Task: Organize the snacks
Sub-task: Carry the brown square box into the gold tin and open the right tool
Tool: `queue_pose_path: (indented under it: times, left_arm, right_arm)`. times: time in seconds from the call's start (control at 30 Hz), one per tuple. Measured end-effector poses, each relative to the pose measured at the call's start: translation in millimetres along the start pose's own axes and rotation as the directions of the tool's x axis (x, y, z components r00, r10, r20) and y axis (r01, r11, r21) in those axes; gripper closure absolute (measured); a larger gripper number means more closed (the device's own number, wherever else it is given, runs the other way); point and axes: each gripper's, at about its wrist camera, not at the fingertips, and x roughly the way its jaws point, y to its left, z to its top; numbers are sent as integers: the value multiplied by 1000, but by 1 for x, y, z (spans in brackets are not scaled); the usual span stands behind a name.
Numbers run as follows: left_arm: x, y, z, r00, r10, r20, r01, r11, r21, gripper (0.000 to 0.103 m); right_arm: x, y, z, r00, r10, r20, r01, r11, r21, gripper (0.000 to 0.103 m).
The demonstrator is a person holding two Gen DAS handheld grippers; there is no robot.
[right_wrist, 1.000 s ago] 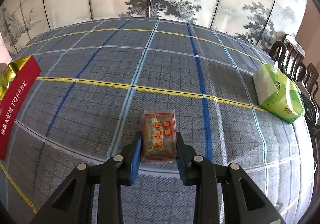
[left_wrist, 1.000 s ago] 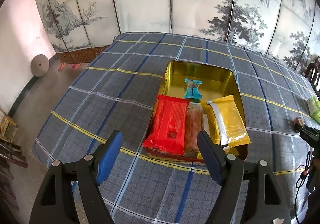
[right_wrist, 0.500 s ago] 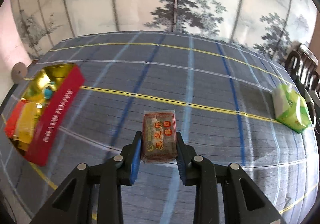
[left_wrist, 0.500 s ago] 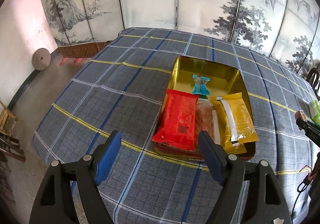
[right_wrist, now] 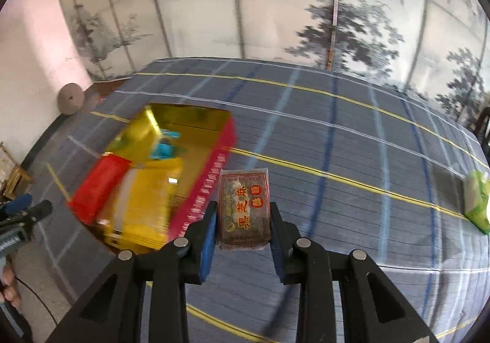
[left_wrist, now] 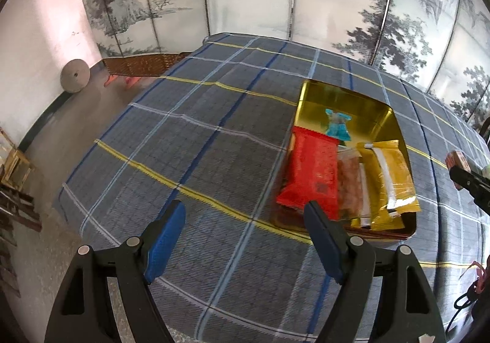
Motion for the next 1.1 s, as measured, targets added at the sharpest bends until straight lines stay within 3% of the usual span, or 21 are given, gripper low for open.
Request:
queue_pose_path:
  times: [0.47, 1.1]
  left_arm:
    - [-3, 40, -6, 999, 45, -2, -45, 997, -55, 26]
    - [-4, 52, -7, 998, 65, -4, -65, 996, -57, 26]
  right_arm:
    - [16, 87, 10, 994, 109, -11, -109, 989, -96, 72]
    - [47, 91, 22, 997, 66, -33, -68, 993, -100, 72]
